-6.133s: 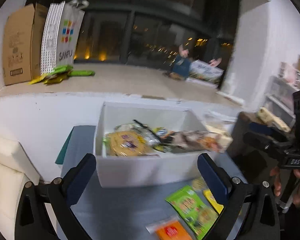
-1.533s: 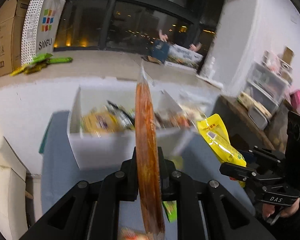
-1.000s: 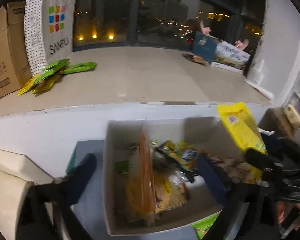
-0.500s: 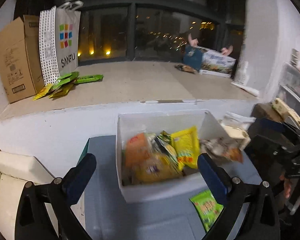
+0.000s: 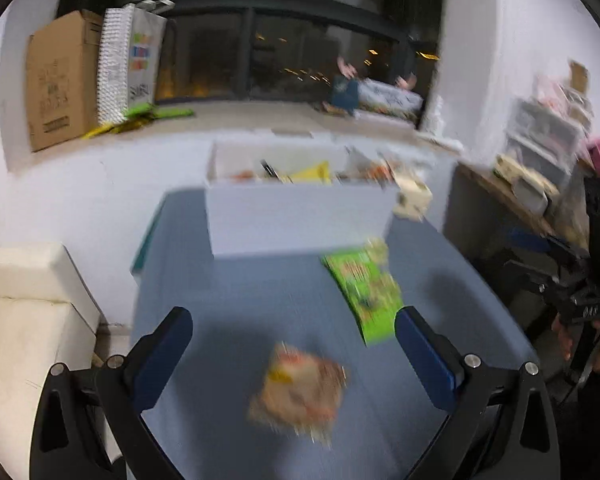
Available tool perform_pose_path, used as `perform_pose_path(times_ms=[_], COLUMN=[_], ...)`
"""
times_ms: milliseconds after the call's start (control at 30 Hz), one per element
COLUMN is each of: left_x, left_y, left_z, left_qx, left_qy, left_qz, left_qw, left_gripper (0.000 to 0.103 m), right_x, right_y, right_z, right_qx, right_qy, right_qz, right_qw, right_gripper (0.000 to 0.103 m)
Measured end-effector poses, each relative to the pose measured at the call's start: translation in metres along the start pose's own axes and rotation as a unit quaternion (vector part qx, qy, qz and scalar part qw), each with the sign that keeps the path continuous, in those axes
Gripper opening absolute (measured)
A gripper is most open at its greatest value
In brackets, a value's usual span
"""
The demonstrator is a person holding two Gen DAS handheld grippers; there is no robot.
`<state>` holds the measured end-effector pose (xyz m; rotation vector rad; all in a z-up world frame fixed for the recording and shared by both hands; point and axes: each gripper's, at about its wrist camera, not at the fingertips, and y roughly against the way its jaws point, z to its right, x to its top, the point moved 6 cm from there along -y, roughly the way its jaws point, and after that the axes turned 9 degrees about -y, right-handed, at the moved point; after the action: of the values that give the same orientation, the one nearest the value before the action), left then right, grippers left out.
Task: Organize snacks
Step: 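Grasp round Lay's bread pack with left tool while right tool grasps clear jelly cup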
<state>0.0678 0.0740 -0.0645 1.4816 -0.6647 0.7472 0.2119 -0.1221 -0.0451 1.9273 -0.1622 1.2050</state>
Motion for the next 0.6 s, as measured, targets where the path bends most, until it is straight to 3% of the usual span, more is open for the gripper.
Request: perform_pose_path(times_ms=[100, 233, 600], left_x=[-0.020, -0.022, -0.038], left_y=[0.001, -0.007, -0.044], left_z=[0.014, 0.016, 0.023], left_qx=[-0.015, -0.017, -0.041], left_qy=[-0.023, -0.013, -0.015], left_qz=[-0.012, -0.022, -0.066], left_qw=[0.9996, 0.9995, 0.9968], left_gripper=[0.103, 0.103, 0.103], right_x=[-0.039, -0.069, -0.069], right_y=[0.012, 0.023, 0.030], right_z=[0.006, 0.011, -0.003], right_qx=[-0.008, -0.017, -0.022], right_qy=[-0.012, -0.028, -0.004], right_qz=[-0.018, -0.035, -0.022], right_qw=[1.000, 0.999, 1.000], right_gripper=[0.103, 0.103, 0.103])
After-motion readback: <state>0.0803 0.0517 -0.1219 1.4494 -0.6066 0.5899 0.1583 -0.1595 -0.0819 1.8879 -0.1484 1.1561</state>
